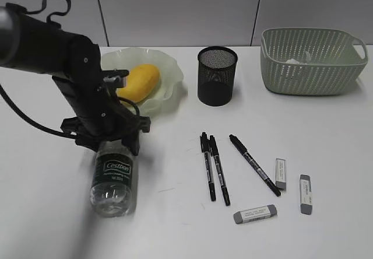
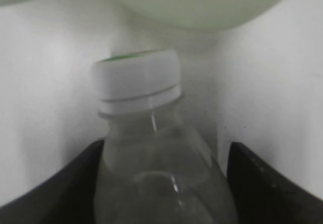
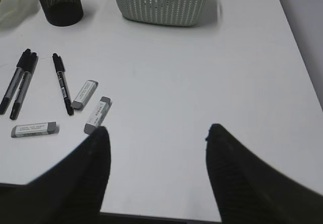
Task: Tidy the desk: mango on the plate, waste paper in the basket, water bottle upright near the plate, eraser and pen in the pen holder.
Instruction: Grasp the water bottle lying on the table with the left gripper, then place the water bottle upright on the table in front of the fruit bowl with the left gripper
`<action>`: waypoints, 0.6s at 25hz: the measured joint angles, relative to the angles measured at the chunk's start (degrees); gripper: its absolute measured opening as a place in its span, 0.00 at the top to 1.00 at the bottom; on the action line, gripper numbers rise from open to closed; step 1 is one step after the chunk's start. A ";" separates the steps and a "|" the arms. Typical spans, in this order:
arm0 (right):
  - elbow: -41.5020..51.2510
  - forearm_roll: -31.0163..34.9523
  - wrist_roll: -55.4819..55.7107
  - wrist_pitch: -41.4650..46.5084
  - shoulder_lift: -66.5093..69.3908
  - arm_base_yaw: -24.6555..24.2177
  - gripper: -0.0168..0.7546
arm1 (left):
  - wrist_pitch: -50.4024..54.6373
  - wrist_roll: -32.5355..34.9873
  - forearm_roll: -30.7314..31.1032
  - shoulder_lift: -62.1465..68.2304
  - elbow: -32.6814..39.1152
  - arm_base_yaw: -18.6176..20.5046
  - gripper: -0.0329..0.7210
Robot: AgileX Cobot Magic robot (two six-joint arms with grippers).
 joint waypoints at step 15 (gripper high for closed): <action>0.05 0.00 0.00 -0.11 0.00 0.00 0.40 | -48.33 -0.07 22.53 -28.57 23.59 -0.55 0.36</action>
